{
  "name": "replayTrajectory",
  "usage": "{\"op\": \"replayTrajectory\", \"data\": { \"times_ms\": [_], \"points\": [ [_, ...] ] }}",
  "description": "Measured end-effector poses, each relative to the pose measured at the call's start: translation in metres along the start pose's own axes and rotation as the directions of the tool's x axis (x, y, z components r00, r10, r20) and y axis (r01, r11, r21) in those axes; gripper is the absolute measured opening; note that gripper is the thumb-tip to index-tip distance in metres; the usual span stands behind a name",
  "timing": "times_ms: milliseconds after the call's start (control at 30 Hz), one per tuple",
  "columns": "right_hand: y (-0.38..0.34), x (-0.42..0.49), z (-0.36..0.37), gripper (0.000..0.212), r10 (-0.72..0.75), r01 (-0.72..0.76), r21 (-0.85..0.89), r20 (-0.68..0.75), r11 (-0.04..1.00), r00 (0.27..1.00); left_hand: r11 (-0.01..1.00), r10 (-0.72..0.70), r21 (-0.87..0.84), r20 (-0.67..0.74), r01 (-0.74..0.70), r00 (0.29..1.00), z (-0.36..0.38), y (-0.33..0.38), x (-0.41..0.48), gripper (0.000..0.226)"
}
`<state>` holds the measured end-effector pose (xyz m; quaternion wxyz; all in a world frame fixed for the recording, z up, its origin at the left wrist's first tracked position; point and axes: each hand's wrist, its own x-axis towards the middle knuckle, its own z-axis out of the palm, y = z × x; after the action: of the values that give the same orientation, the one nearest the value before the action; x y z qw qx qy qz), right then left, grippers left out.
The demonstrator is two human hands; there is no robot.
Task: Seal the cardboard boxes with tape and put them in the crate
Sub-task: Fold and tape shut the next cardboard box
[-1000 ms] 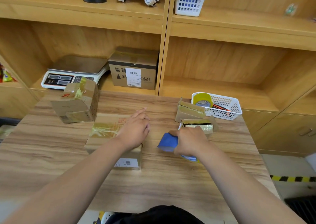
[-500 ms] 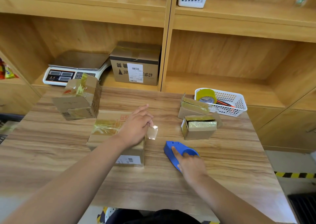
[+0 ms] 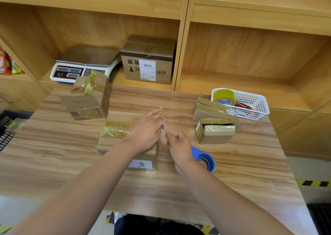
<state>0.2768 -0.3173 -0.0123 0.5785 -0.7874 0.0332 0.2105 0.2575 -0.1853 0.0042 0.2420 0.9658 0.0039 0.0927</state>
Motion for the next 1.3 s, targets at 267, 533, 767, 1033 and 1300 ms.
{"op": "replayTrajectory", "data": {
  "times_ms": [267, 533, 767, 1033, 1300],
  "points": [
    [0.008, 0.005, 0.016, 0.034, -0.022, 0.01, -0.093, -0.123, 0.996, 0.992, 0.998, -0.012, 0.067, -0.024, 0.014, 1.0, -0.013, 0.005, -0.008, 0.046],
    [0.018, 0.005, 0.034, 0.038, -0.101, 0.063, -0.21, -0.175, 0.976, 0.979, 0.903, -0.199, 0.403, 0.08, 0.151, 0.977, -0.013, -0.017, -0.032, 0.066],
    [0.021, 0.014, 0.038, 0.024, -0.047, 0.02, -0.362, -0.064, 0.932, 0.997, 0.902, -0.209, 0.4, 0.081, 0.161, 0.974, -0.013, -0.017, -0.03, 0.063],
    [0.019, -0.023, 0.03, 0.051, -0.245, 0.238, 0.058, 0.213, 0.97, 0.946, 0.905, -0.203, 0.397, 0.081, 0.155, 0.976, -0.012, -0.019, -0.03, 0.063],
    [0.027, -0.022, 0.021, 0.054, -0.137, 0.154, -0.013, 0.38, 0.988, 0.915, 0.905, -0.182, 0.401, 0.058, 0.145, 0.982, -0.012, -0.018, -0.03, 0.063]
  ]
}}
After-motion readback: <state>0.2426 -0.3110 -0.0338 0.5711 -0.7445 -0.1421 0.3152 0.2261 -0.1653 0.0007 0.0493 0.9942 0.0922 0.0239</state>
